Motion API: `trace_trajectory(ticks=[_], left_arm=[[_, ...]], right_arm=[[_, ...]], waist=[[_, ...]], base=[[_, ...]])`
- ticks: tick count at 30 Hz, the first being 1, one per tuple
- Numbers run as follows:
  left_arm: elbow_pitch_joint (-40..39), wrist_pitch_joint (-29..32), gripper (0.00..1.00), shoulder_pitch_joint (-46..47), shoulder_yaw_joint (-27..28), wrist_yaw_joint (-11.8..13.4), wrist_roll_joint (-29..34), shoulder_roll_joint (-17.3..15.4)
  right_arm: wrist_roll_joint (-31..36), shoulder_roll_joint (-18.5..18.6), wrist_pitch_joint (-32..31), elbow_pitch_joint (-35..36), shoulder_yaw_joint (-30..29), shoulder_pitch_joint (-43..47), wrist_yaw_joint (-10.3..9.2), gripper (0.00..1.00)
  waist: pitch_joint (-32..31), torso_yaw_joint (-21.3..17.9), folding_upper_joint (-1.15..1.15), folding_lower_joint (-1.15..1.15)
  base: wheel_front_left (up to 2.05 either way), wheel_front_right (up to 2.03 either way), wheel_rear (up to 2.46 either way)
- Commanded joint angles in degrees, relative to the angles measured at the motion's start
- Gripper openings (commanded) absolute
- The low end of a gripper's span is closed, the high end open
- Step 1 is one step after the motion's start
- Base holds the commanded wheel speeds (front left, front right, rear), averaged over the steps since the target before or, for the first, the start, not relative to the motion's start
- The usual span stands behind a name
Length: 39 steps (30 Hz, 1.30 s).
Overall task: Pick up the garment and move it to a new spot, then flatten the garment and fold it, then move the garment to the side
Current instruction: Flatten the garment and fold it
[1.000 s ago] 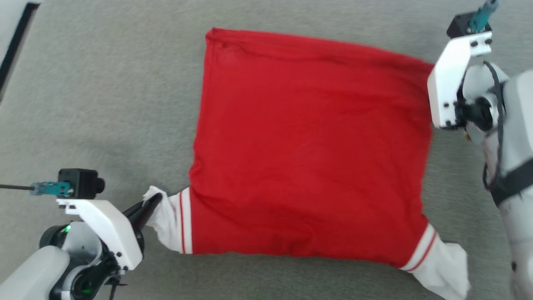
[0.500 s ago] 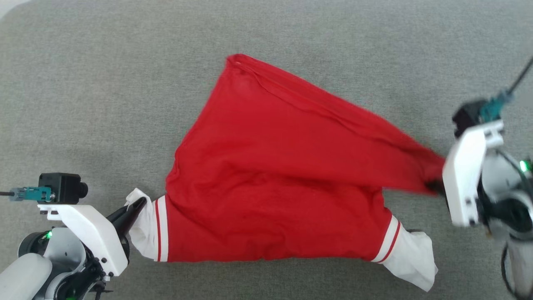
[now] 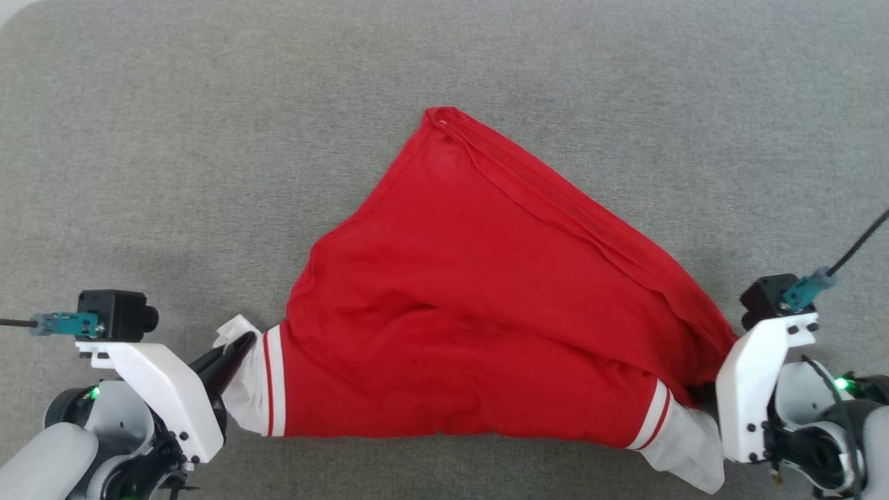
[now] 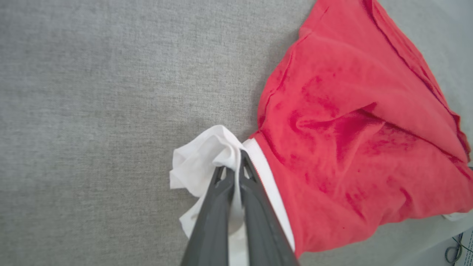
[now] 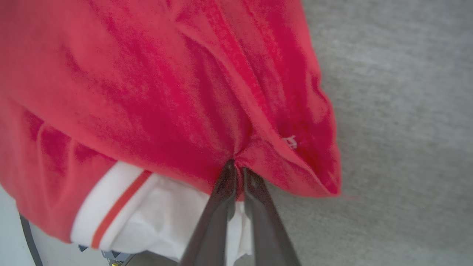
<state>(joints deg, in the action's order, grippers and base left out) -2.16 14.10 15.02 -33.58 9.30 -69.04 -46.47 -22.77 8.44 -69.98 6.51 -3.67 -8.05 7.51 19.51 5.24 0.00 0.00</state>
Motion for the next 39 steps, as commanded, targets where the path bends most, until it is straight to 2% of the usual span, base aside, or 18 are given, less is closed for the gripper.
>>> trace_trajectory(ticks=[1, 3, 6, 14, 16, 19, 23, 30, 39], left_arm=[[0.1, 0.0, 0.0, 0.5, -0.1, -0.3, -0.1, 0.4], [0.4, 0.0, 0.0, 0.4, -0.2, -0.4, -0.1, 0.5], [0.6, 0.0, 0.0, 0.2, -0.5, -0.5, -0.1, 0.8], [0.7, -0.2, 0.0, -0.7, -0.9, -0.3, -0.2, 1.2], [0.7, -0.3, 0.0, -0.8, -1.1, -0.3, -0.1, 1.4], [0.6, -0.3, 0.0, -0.2, -1.4, -0.6, 0.2, 1.9], [0.9, 0.0, 0.0, 1.1, -2.0, -1.1, 0.6, 2.7], [2.4, 1.4, 0.0, 4.7, -4.4, -3.0, 2.3, 5.7], [6.7, 2.7, 0.0, 10.3, -7.7, -6.5, 4.2, 11.4]], right_arm=[[0.9, 0.0, 1.2, -2.1, 0.6, 0.6, -0.04, 1.0], [1.0, 0.3, 2.4, -3.6, 0.8, 0.4, -0.11, 1.0], [0.9, 1.9, 2.4, -1.6, 0.6, -0.3, -0.16, 1.0], [-1.9, 1.4, -0.9, 12.9, -1.6, -0.8, -0.02, 1.0], [-1.7, 1.2, 0.8, 16.4, -1.5, -2.9, -0.02, 1.0], [-1.0, 1.6, 4.6, 16.8, 0.1, -6.6, -0.02, 1.0], [-0.2, 2.8, 10.8, 12.6, 4.1, -12.5, -0.02, 1.0], [-0.3, 5.1, 18.8, -1.1, 12.6, -23.7, -0.02, 1.0], [-0.8, 8.0, 23.3, -20.9, 19.8, -36.0, -0.02, 1.0]], waist=[[-0.1, 0.2, 0.0, 0.0], [-0.3, 0.3, 0.0, 0.0], [-0.8, 0.6, 0.0, 0.0], [-2.3, 1.8, 0.0, 0.0], [-2.4, 2.4, 0.0, 0.0], [-2.3, 3.3, 0.0, 0.0], [-1.9, 4.9, 0.0, 0.0], [-1.1, 9.8, 0.0, 0.0], [0.5, 17.5, 0.0, 0.0]], base=[[0.0, 0.0, 0.0], [0.0, 0.0, 0.0], [0.0, 0.0, 0.0], [0.0, 0.0, 0.0], [0.0, 0.0, 0.0], [0.0, 0.0, 0.0], [0.0, 0.0, 0.0], [0.0, 0.0, 0.0], [0.0, 0.0, 0.0]])
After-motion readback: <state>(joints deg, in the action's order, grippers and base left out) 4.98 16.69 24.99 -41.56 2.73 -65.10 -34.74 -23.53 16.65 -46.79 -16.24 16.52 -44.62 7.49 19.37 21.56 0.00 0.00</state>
